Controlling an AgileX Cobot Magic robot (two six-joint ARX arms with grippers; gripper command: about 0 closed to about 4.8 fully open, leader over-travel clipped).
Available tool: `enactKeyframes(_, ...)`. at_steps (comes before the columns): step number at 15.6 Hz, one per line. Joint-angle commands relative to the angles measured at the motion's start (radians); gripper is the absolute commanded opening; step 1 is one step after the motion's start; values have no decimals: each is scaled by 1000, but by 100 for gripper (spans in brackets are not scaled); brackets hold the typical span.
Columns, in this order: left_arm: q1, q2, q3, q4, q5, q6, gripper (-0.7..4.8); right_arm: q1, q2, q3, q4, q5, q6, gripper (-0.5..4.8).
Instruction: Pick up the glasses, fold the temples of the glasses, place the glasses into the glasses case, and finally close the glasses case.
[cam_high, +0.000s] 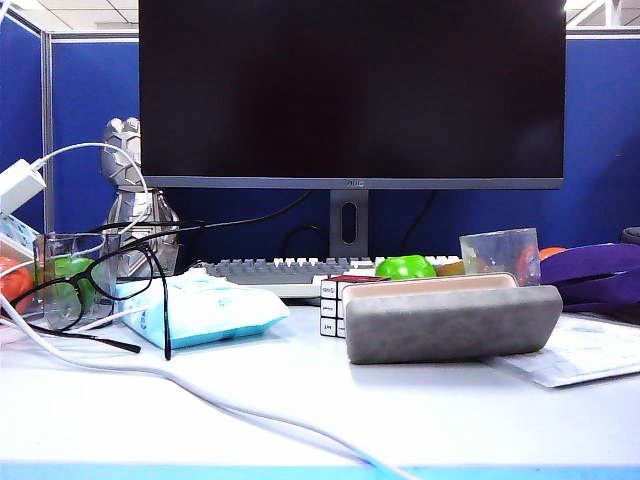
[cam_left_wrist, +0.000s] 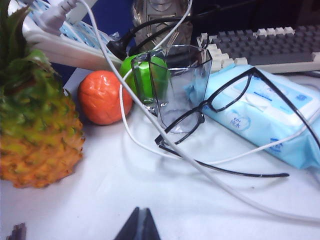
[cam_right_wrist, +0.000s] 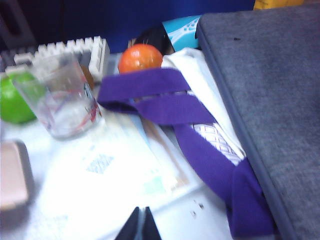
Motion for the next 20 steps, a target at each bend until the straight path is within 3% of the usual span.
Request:
enactKeyframes(1, 0, -1, 71, 113, -61, -137, -6, 1, 2, 127, 81, 10, 49, -5)
enactKeyframes(4, 0, 67, 222, 135, -169, -158, -6, 0, 68, 303, 90, 37, 49, -5)
enactKeyframes(7, 0, 299, 401, 240, -196, -142, -6, 1, 235, 482, 113, 25, 49, -5)
enactKeyframes(9, 0, 513, 555, 262, -190, -60, -6, 2, 385, 613, 163, -2, 51, -5)
enactKeyframes(10, 0, 612, 632, 262, -150, -40, -6, 2, 453, 676, 187, -41, 51, -5)
enactKeyframes(11, 6, 777, 764, 240, 12, 39, -6, 2, 569, 783, 200, -114, 51, -5)
enactKeyframes(13, 5, 946, 895, 134, 186, 118, -6, 4, 689, 879, 196, -246, 51, -5)
enactKeyframes(15, 5, 1067, 977, -22, 277, 192, -6, 17, 793, 961, 195, -382, 51, -5)
enactKeyframes(17, 5, 1188, 1011, -167, 378, 268, -4, 72, 880, 1027, 196, -420, 55, -5)
enactKeyframes(18, 5, 1221, 1011, -193, 410, 277, 18, 94, 899, 1034, 197, -420, 55, -5)
enactKeyframes(19, 2, 1262, 1011, -233, 414, 322, 146, 125, 919, 1038, 196, -421, 55, -5)
enactKeyframes(20, -16, 1296, 1011, -263, 384, 379, 221, 155, 929, 1037, 188, -420, 55, -5)
